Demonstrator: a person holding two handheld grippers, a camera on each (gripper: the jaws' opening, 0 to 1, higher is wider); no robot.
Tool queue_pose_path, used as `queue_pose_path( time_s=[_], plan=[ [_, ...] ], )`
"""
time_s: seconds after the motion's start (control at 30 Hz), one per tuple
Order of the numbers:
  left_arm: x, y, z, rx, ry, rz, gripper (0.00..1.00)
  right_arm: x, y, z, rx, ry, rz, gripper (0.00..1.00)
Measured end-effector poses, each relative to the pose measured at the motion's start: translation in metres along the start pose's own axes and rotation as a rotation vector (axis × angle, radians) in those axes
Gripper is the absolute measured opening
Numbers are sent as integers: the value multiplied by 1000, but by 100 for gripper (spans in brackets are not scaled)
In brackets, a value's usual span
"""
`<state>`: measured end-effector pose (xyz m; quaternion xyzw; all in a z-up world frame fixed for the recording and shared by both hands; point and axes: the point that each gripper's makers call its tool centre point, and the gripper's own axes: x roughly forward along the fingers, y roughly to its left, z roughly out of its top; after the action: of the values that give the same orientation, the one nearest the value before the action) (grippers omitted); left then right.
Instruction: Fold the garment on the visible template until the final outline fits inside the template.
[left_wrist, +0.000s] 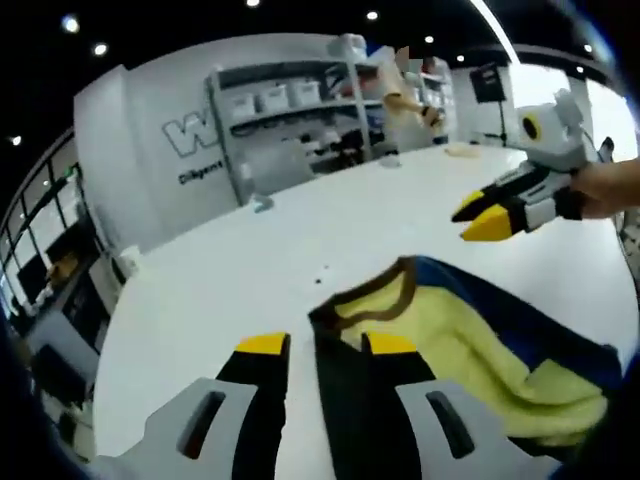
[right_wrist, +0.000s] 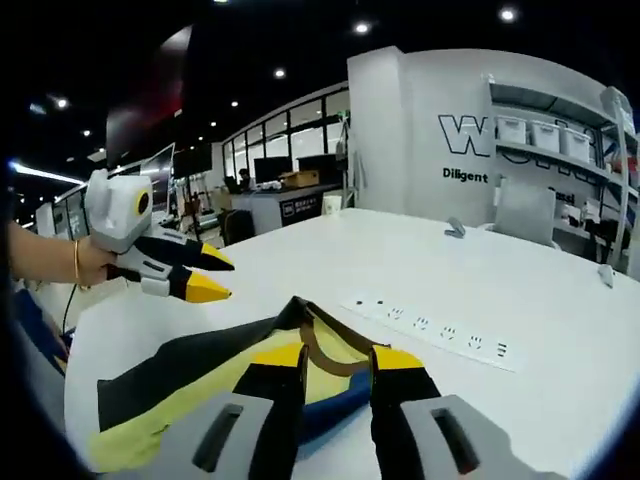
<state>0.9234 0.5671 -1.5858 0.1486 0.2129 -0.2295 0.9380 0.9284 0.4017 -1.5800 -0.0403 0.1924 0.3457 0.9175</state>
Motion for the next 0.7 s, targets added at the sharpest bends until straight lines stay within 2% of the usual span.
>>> queue_pose_path(
  time_s=[0.07, 0.13, 0.17, 0.2, 0.23, 0.37, 0.43, 0.5, 0.53, 0.6, 0.67, 0.7],
  plan=[
    [2, 1, -1, -3, 10, -6, 27, -2, 3, -2, 13, 5, 10, 21],
    [-6, -6, -2, 5, 28, -14, 31, -5, 8, -3, 41, 0, 27, 24],
    [-11, -10, 2, -24, 5, -21, 33, -7, 13, -3, 64, -2, 45, 26],
    [-16, -17, 13, -63, -55, -40, 36, -11, 17, -5, 76, -14, 49, 28],
    [-20, -21, 15, -83, -67, -52, 39, -14, 20, -7, 67, -13, 48, 29],
    [-42, -34, 20, -101, -66, -33, 45, -24, 34, -18, 43, 9, 64, 30],
    [-50, -38, 21, -154, -76, -25, 46, -28, 42, -20, 54, 5, 79, 34],
    [-54, -39, 22, -159, -87, -20, 48, -32, 46, -20, 69, 0, 84, 40],
    [-63, -49, 22, -148, -85, -21, 49, -38, 54, -22, 63, -4, 90, 40],
    [-68, -56, 17, -134, -62, -20, 51, -44, 60, -25, 44, 7, 93, 43],
    [-73, -62, 9, -165, -31, -28, 48, -54, 74, -32, 48, 26, 96, 43],
    [-77, -70, 6, -189, -27, -43, 48, -62, 89, -37, 43, 27, 114, 43]
  ],
)
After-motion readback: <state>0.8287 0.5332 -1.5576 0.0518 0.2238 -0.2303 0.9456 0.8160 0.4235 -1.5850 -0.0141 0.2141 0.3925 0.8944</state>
